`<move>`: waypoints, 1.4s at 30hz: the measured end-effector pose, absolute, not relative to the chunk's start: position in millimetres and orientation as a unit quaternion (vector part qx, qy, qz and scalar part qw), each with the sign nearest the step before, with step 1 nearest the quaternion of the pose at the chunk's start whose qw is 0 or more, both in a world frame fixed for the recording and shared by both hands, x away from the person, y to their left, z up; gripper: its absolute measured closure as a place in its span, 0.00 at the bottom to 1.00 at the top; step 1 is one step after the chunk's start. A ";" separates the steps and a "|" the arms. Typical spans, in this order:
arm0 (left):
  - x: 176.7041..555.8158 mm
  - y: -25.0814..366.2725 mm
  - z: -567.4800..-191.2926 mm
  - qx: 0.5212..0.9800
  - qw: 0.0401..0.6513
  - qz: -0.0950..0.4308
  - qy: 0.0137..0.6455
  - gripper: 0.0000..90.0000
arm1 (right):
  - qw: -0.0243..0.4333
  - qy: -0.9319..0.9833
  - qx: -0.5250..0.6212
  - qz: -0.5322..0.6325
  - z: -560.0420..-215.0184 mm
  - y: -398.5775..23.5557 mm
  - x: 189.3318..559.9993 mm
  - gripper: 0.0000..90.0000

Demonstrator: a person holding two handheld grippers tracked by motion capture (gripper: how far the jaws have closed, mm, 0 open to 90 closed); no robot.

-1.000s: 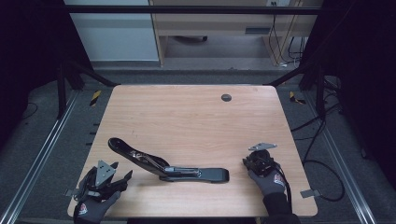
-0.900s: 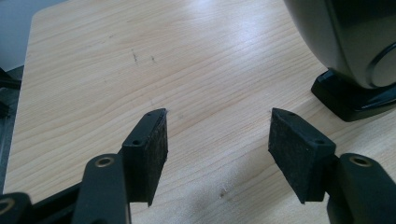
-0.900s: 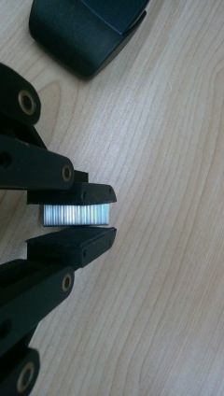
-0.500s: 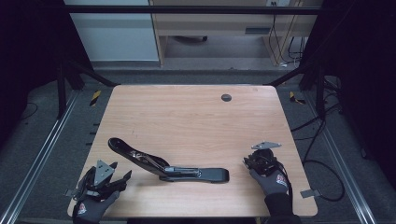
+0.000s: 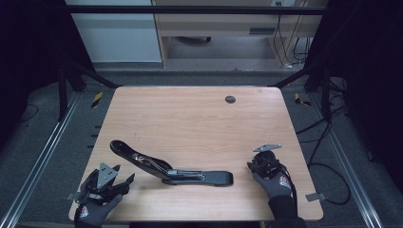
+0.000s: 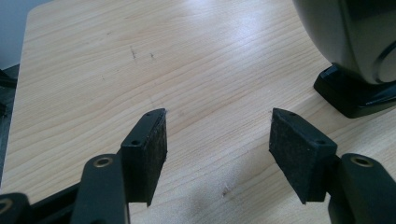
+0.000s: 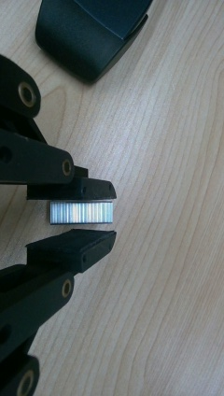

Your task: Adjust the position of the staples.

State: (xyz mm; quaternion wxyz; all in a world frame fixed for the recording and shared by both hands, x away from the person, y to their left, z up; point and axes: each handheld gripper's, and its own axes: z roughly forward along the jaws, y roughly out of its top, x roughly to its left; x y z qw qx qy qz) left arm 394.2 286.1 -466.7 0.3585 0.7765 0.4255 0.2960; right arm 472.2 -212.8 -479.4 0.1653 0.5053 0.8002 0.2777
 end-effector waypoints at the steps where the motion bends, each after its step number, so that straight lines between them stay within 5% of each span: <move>1: 394.2 286.1 -466.7 0.776 0.358 0.296 0.425 0.41 | 0.165 0.800 0.505 0.278 -479.4 -212.8 472.2 0.83; 42: 395.0 285.6 -467.7 0.781 0.354 0.294 0.423 0.41 | 0.162 0.829 0.432 0.316 -458.2 -210.0 463.4 0.87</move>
